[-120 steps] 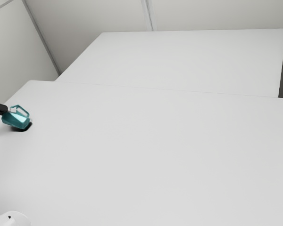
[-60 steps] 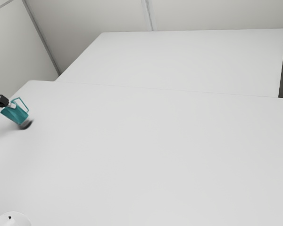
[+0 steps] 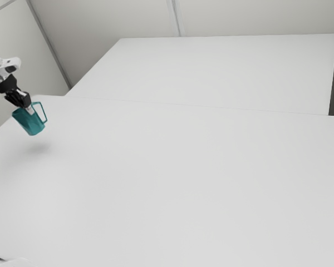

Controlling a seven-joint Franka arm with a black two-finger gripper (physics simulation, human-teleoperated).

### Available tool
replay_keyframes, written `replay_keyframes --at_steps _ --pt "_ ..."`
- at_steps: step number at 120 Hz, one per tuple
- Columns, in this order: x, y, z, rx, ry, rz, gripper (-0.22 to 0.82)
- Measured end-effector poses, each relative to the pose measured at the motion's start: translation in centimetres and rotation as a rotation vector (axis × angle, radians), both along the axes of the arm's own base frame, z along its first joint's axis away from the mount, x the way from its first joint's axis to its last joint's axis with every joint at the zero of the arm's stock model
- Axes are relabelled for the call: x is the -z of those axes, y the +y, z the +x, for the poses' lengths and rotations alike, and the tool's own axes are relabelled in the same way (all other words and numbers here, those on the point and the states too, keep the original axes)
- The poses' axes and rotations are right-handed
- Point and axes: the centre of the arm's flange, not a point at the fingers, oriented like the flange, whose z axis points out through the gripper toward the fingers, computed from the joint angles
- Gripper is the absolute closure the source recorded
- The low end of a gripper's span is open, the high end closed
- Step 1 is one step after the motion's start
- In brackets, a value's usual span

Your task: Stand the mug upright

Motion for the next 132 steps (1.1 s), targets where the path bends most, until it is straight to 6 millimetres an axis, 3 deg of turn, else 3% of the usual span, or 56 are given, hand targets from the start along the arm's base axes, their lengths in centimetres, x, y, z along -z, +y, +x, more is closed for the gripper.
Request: replay_keyframes --at_steps 14,34,55,88,114,132 --pt "-1.4 -4.3 0.6 -0.009 0.060 0.066 0.79" --pt "-4.3 -10.5 0.0 -0.019 0.085 0.121 0.79" --pt "-4.8 -15.2 -1.2 -0.011 0.081 0.089 0.79" --pt "-4.5 -22.6 -2.9 0.027 0.097 0.078 0.79" --pt "-3.6 -26.6 -5.9 0.023 0.108 0.066 0.79" --pt "-1.2 -29.0 -7.5 0.011 0.135 0.066 0.79"
